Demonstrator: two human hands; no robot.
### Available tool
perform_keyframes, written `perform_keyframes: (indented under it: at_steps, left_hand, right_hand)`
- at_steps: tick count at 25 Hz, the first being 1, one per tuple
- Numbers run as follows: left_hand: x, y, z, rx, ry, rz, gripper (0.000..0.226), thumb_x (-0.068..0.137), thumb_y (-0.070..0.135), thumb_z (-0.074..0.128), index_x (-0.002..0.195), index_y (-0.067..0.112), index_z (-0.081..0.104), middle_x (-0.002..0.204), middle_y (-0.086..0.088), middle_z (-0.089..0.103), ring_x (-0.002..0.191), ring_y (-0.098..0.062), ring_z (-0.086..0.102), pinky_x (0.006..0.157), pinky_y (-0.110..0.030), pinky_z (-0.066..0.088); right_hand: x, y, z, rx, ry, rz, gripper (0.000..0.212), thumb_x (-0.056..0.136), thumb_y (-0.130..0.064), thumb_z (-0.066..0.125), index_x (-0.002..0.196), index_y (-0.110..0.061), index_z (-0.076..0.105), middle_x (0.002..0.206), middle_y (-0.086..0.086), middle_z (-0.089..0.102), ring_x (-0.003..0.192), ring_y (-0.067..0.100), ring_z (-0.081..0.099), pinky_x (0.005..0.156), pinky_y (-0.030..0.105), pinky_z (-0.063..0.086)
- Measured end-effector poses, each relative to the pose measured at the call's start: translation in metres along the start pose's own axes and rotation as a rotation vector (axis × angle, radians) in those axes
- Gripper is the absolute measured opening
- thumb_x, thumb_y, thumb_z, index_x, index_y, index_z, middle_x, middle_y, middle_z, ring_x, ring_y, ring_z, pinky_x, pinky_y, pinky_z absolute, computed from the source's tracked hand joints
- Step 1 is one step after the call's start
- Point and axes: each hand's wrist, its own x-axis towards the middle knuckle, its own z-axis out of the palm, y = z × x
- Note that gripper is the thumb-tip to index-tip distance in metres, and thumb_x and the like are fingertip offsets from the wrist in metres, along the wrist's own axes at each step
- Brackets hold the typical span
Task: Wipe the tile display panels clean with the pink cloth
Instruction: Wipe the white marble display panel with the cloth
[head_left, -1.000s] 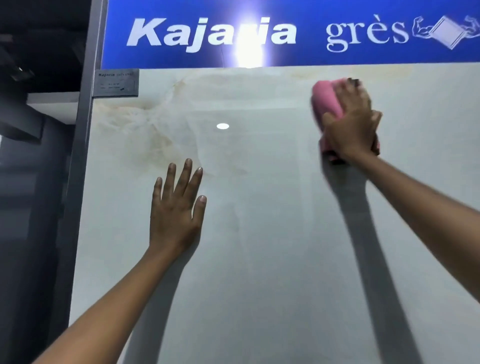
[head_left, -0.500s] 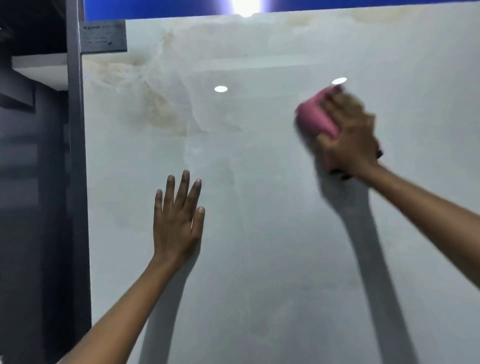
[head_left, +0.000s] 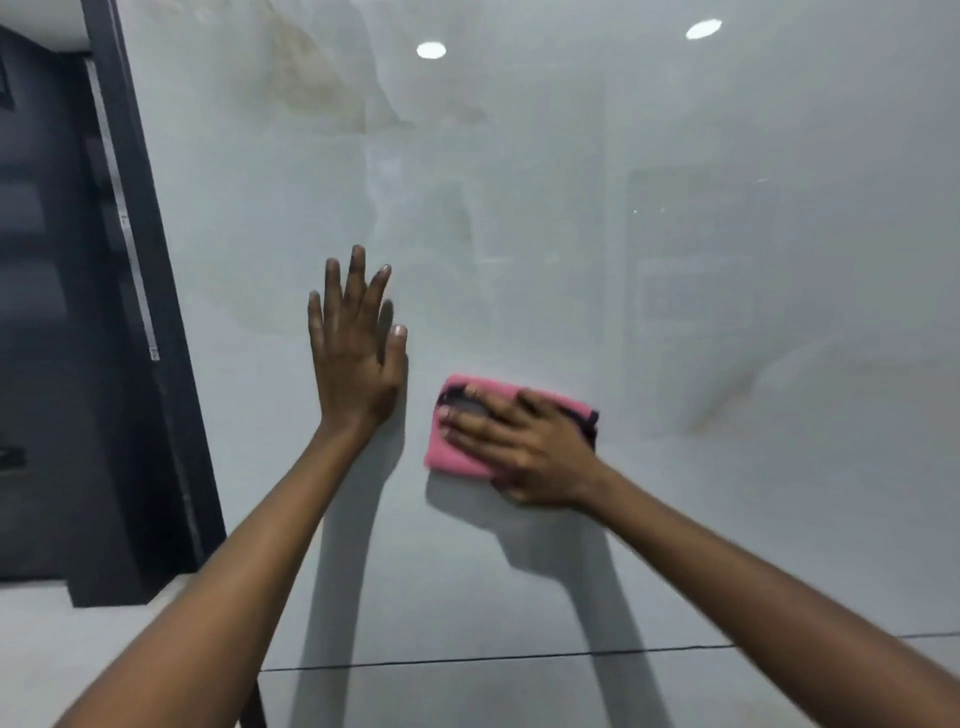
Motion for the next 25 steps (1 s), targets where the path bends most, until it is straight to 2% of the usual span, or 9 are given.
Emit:
perform_keyframes:
  at_steps: [2, 5, 9, 11, 14, 16, 17, 21, 25]
  left_hand:
    - [-0.044, -0.003, 0.007, 0.064, -0.029, -0.011, 0.059, 0.094, 0.027, 0.04, 0.151, 0.02, 0.03, 0.162, -0.002, 0.014, 0.151, -0.023, 0.003, 0.12, -0.042, 0.0]
    - [-0.095, -0.021, 0.022, 0.225, -0.072, 0.061, 0.061, 0.097, 0.032, 0.035, 0.155, 0.024, 0.017, 0.163, 0.006, 0.0, 0.151, -0.025, 0.0, 0.119, -0.05, 0.003]
    - [-0.099, -0.029, 0.029, 0.255, -0.054, 0.072, 0.06, 0.099, 0.033, 0.031, 0.155, 0.027, 0.012, 0.163, 0.006, -0.001, 0.15, -0.027, 0.002, 0.12, -0.048, 0.0]
    - [-0.103, -0.028, 0.028, 0.224, -0.049, 0.083, 0.059, 0.099, 0.031, 0.029, 0.155, 0.028, 0.012, 0.163, 0.006, 0.0, 0.15, -0.027, 0.001, 0.12, -0.047, 0.0]
    - [-0.096, -0.029, 0.02, 0.111, -0.086, 0.083, 0.057, 0.098, 0.028, 0.028, 0.154, 0.032, 0.016, 0.162, 0.011, 0.003, 0.151, -0.024, 0.002, 0.12, -0.045, 0.0]
    - [-0.099, -0.028, 0.013, 0.027, -0.106, 0.034, 0.055, 0.099, 0.027, 0.029, 0.154, 0.031, 0.019, 0.162, 0.01, 0.006, 0.151, -0.023, 0.002, 0.12, -0.043, -0.002]
    - [-0.106, -0.026, 0.01, -0.002, -0.114, -0.014, 0.055, 0.099, 0.027, 0.031, 0.153, 0.029, 0.021, 0.162, 0.008, 0.006, 0.151, -0.024, 0.002, 0.12, -0.042, -0.004]
    - [-0.177, -0.019, 0.017, 0.076, -0.161, -0.058, 0.058, 0.1, 0.029, 0.03, 0.155, 0.03, 0.012, 0.163, 0.009, 0.0, 0.151, -0.022, -0.001, 0.12, -0.043, -0.004]
    - [-0.201, -0.04, 0.039, 0.224, -0.152, 0.028, 0.054, 0.104, 0.034, 0.019, 0.155, 0.031, 0.004, 0.163, 0.007, -0.002, 0.151, -0.022, -0.003, 0.12, -0.046, -0.002]
  right_hand:
    - [-0.001, 0.067, -0.02, 0.023, 0.166, 0.287, 0.068, 0.073, -0.027, 0.055, 0.139, -0.013, 0.052, 0.145, 0.012, 0.048, 0.136, 0.034, 0.043, 0.103, 0.044, 0.038]
    - [-0.016, 0.178, -0.063, -0.013, 0.337, 0.685, 0.072, 0.073, -0.022, 0.059, 0.144, -0.018, 0.044, 0.15, 0.012, 0.042, 0.139, 0.033, 0.037, 0.109, 0.039, 0.03]
    - [-0.003, 0.156, -0.051, -0.002, 0.519, 1.005, 0.071, 0.075, -0.028, 0.053, 0.145, -0.018, 0.046, 0.153, 0.0, 0.037, 0.143, 0.025, 0.031, 0.107, 0.03, 0.022]
    - [-0.005, 0.071, -0.007, 0.046, 0.496, 0.856, 0.059, 0.083, -0.032, 0.051, 0.137, -0.01, 0.054, 0.147, 0.008, 0.043, 0.139, 0.03, 0.037, 0.112, 0.038, 0.026]
    - [-0.028, -0.088, 0.041, 0.081, 0.118, 0.158, 0.053, 0.083, -0.028, 0.053, 0.134, -0.016, 0.059, 0.144, 0.004, 0.051, 0.14, 0.024, 0.035, 0.108, 0.038, 0.029]
    - [-0.049, -0.134, 0.048, 0.091, -0.148, -0.148, 0.061, 0.08, -0.027, 0.058, 0.141, -0.023, 0.052, 0.149, -0.004, 0.045, 0.142, 0.02, 0.032, 0.109, 0.04, 0.024]
    - [-0.054, -0.123, 0.046, 0.137, -0.141, -0.156, 0.059, 0.082, -0.025, 0.058, 0.14, -0.023, 0.053, 0.149, -0.005, 0.046, 0.142, 0.019, 0.034, 0.108, 0.039, 0.024]
    - [-0.06, 0.021, 0.0, 0.103, 0.217, 0.447, 0.058, 0.081, -0.027, 0.051, 0.137, -0.011, 0.054, 0.139, 0.012, 0.055, 0.132, 0.031, 0.045, 0.102, 0.042, 0.038]
    - [-0.064, 0.108, -0.034, -0.003, 0.461, 0.944, 0.069, 0.073, -0.023, 0.056, 0.141, -0.015, 0.05, 0.148, 0.004, 0.044, 0.139, 0.027, 0.033, 0.108, 0.031, 0.021]
